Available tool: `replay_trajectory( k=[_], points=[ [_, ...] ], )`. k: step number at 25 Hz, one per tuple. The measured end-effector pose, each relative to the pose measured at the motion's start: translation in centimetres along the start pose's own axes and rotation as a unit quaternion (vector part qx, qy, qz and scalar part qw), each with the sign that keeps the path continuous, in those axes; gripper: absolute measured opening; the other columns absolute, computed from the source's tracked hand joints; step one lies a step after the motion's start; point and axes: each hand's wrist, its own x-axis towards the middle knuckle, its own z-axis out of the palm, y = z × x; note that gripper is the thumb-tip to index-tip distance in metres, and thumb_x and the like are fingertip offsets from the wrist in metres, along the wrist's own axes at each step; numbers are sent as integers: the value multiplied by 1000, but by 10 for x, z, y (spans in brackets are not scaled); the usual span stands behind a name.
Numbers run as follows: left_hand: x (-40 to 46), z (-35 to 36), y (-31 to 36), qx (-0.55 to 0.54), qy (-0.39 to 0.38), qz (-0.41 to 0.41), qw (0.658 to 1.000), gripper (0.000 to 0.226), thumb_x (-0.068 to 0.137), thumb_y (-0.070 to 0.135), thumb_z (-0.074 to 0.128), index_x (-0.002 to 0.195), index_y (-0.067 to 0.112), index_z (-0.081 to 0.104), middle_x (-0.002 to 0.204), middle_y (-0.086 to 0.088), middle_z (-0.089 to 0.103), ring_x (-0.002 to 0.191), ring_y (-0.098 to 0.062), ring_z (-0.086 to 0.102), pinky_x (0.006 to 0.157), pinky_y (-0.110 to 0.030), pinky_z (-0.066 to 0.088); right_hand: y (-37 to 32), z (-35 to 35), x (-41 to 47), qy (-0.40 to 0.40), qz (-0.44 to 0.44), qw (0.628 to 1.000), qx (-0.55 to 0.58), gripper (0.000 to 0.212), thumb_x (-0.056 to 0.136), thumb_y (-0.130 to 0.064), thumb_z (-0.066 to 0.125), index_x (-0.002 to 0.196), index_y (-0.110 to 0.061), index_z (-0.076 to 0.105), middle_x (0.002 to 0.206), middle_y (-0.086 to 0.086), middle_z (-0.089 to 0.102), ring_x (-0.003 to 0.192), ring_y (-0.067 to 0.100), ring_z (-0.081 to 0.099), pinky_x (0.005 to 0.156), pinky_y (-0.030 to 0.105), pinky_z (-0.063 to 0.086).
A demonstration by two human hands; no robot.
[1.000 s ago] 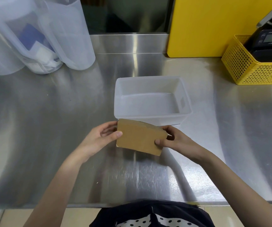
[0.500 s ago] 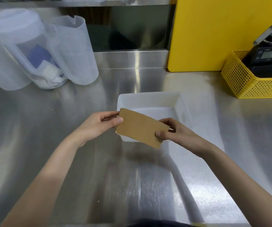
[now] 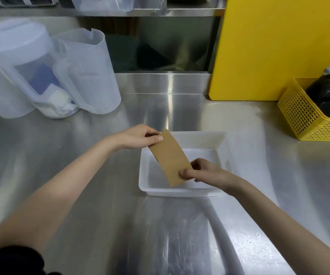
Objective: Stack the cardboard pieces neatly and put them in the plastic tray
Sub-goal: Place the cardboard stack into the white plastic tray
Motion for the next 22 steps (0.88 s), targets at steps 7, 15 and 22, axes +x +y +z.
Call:
replay_trajectory(
  k=[7, 15, 22],
  points=[
    [42, 6, -6, 118, -55, -16, 991, 33, 92, 29, 35, 67, 12, 50, 66, -2, 47, 64, -18, 43, 59, -27, 32, 5, 4, 38, -90, 32, 995, 22, 28, 82, -39, 56, 86, -13, 61, 83, -2, 59, 85, 11, 59, 89, 29, 48],
    [54, 17, -26, 211, -31, -5, 977, 44, 80, 44, 20, 89, 13, 50, 88, -12, 62, 81, -31, 59, 78, -50, 50, 12, 16, 60, -125, 48, 990, 39, 28, 79, -40, 57, 74, -13, 54, 65, -2, 52, 67, 12, 48, 72, 23, 40],
    [54, 23, -22, 289, -62, -28, 955, 27, 90, 32, 22, 86, 12, 39, 73, -4, 46, 62, -16, 41, 53, -31, 29, 5, 27, 69, -139, 71, 988, 19, 31, 80, -35, 55, 56, -17, 46, 52, -2, 45, 48, 7, 40, 52, 18, 34]
  ],
)
